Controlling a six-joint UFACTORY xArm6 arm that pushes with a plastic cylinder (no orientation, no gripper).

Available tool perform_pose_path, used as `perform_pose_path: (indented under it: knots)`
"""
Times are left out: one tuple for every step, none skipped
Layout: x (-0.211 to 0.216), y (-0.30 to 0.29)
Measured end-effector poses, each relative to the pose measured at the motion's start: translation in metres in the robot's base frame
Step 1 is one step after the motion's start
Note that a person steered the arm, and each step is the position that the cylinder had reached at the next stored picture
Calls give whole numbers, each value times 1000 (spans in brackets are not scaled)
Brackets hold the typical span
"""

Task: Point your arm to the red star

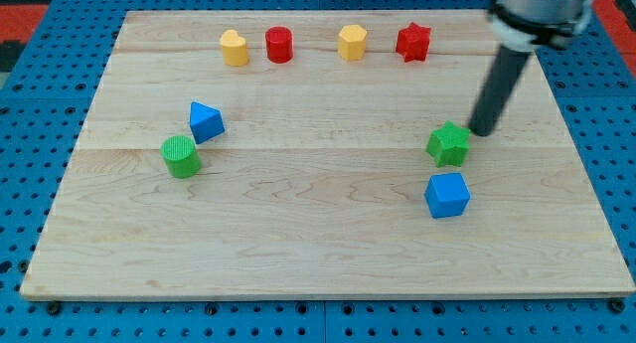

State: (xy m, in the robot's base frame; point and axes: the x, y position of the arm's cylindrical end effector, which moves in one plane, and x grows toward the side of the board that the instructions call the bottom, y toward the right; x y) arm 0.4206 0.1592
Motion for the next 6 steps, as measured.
perform_pose_path:
  knots:
    - [7,-18]
    - [-7,17]
    - [-44,52]
    - [-105,98]
    - [-181,65]
    - [-197,1]
